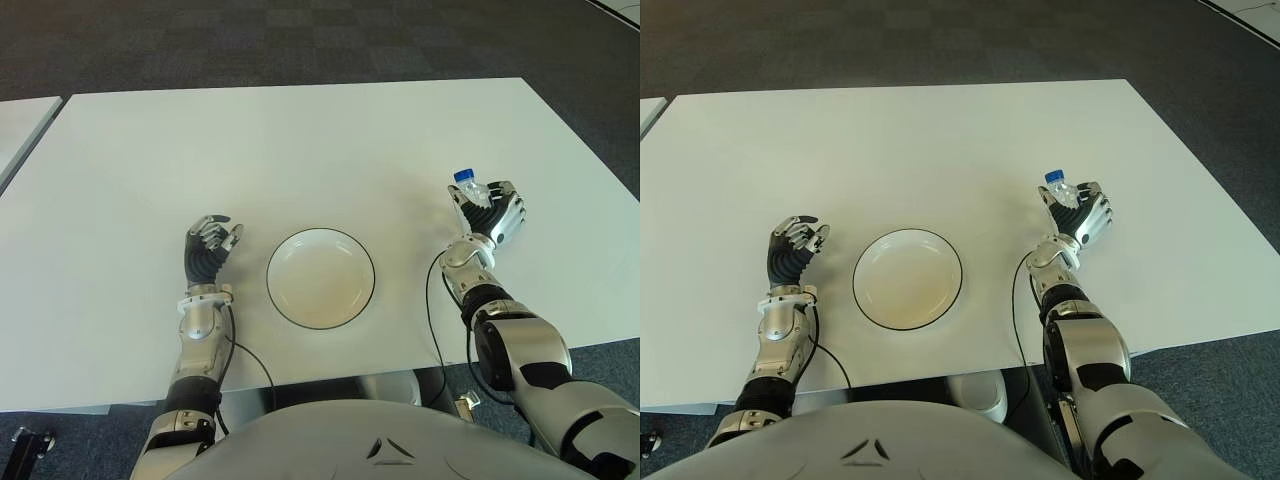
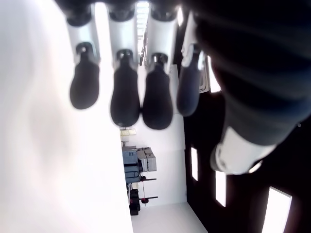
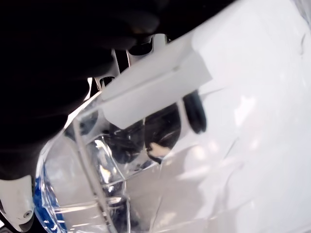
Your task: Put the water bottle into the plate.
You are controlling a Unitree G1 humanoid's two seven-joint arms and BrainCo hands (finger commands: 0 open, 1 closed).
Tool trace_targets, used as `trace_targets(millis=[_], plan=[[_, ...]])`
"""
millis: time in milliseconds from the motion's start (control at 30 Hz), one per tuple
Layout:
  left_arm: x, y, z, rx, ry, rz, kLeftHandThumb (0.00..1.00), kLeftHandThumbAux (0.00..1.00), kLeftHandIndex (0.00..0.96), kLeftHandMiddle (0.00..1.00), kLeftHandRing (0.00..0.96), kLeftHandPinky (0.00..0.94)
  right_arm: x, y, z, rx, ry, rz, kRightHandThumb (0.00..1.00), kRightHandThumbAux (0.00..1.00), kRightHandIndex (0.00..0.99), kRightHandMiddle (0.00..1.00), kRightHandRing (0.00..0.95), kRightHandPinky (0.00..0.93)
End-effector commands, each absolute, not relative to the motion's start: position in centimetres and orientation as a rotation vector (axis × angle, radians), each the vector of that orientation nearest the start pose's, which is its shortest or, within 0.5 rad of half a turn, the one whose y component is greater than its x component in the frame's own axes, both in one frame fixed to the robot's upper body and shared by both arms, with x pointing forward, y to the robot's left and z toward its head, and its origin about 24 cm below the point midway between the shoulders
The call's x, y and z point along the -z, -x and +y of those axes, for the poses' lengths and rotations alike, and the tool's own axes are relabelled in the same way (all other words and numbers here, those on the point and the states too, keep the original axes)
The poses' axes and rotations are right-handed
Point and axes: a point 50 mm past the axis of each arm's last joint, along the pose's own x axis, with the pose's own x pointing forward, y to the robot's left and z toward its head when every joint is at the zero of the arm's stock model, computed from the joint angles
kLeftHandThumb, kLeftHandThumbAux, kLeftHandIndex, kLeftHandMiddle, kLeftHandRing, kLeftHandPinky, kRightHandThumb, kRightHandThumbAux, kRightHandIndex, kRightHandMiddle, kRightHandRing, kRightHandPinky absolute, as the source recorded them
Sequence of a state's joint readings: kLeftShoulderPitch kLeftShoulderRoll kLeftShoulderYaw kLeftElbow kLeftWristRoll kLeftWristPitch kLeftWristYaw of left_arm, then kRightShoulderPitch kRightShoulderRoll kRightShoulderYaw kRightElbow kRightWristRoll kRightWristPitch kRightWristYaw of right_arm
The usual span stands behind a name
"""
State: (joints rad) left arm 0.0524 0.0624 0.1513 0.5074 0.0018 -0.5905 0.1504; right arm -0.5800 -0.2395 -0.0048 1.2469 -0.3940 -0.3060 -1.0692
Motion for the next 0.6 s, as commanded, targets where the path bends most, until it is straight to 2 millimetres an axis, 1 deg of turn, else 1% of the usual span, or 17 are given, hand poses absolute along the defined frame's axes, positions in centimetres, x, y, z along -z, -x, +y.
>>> trace_targets(millis=[33,300,600], plan=[[2.5,-21.2,20.9,-0.325,-0.07,-0.026,0.711,0.715,0.438,0.705,0.681,0.658,2.5,-28.5,-22.2,0.844,0.701,0.134,0.739,0.708,0.441,0.861,0.854,0.838],[2.3,-21.2,20.9,-0.327,-0.07,-0.033,0.711,0.714,0.438,0.703,0.679,0.659,1.1,-29.6,-20.7,0.846,0.686,0.035,0.738,0.709,0.441,0.862,0.86,0.853],[2.1,-21.2,20.7,-0.333,-0.074,-0.032,0.712,0.713,0.438,0.697,0.675,0.654,-0.4,-29.9,-19.0,0.787,0.741,-0.135,0.739,0.709,0.441,0.871,0.873,0.882]])
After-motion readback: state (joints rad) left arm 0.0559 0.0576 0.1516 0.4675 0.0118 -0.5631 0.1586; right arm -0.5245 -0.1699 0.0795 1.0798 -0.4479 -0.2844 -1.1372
